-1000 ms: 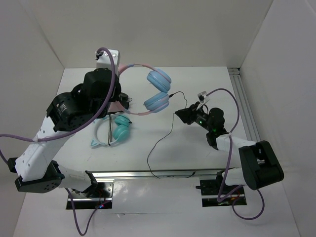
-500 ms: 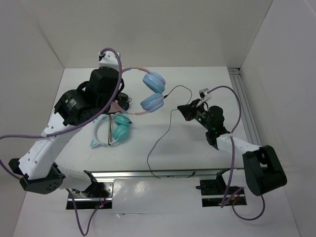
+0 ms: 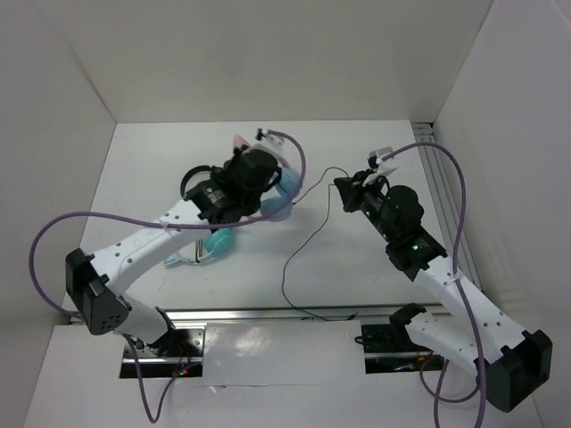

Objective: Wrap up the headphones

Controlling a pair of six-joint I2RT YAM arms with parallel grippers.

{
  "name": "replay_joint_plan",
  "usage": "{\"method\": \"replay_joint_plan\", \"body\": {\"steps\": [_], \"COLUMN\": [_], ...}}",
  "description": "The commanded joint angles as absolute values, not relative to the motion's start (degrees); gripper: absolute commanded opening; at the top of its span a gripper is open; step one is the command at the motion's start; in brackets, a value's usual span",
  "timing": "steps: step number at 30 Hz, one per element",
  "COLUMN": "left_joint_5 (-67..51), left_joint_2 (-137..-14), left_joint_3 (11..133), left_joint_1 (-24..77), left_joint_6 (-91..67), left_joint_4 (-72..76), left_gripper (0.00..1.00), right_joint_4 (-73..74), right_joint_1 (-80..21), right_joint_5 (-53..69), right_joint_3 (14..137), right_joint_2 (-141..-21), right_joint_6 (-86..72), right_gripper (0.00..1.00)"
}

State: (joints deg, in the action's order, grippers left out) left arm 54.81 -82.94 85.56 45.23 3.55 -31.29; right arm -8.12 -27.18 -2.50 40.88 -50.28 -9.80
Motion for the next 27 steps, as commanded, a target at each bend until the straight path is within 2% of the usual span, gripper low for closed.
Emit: {"method": "replay_joint_plan", "body": {"steps": [1, 4, 10, 14, 20, 25, 27], "left_joint_5": [60.0, 58.0, 43.6, 38.0, 41.4, 30.3, 30.3], "left_joint_2": [-84.0, -84.0, -78.4, -73.7, -69.3, -69.1, -69.8], "left_joint_3": [79.6, 75.6, 74.8, 72.1, 68.3, 73.5, 74.3], "left_joint_1": [49.5, 52.1, 58.4, 60.5, 61.6, 62.2, 62.2], "left_joint_6": [20.4, 28.3, 27.0, 26.5, 28.0, 23.4, 22.7], "left_joint_4": [-11.6, -6.6, -15.8, -18.6, -18.0, -26.1, -26.9], "left_gripper": [0.00, 0.00, 0.00, 0.00, 0.00, 0.00, 0.00], "right_joint_4": [2.8, 5.3, 5.4, 4.5, 2.7, -0.1, -0.1], "right_joint_1": [-31.5, -38.2, -50.1, -51.9, -51.9, -51.3, -51.3], "right_joint_5": [1.1, -2.6, -14.9, -20.9, -31.0, -30.2, -29.5], "right_joint_3": [45.5, 46.8, 46.8, 46.2, 45.1, 45.1, 45.1], "right_joint_2": [-50.8, -51.4, -54.2, -54.9, -52.8, -51.7, -52.5], "right_joint_6": [-4.2, -0.2, 2.6, 2.6, 1.1, 1.1, 1.8], "right_gripper": [0.00, 0.00, 0.00, 0.00, 0.00, 0.00, 0.00]}}
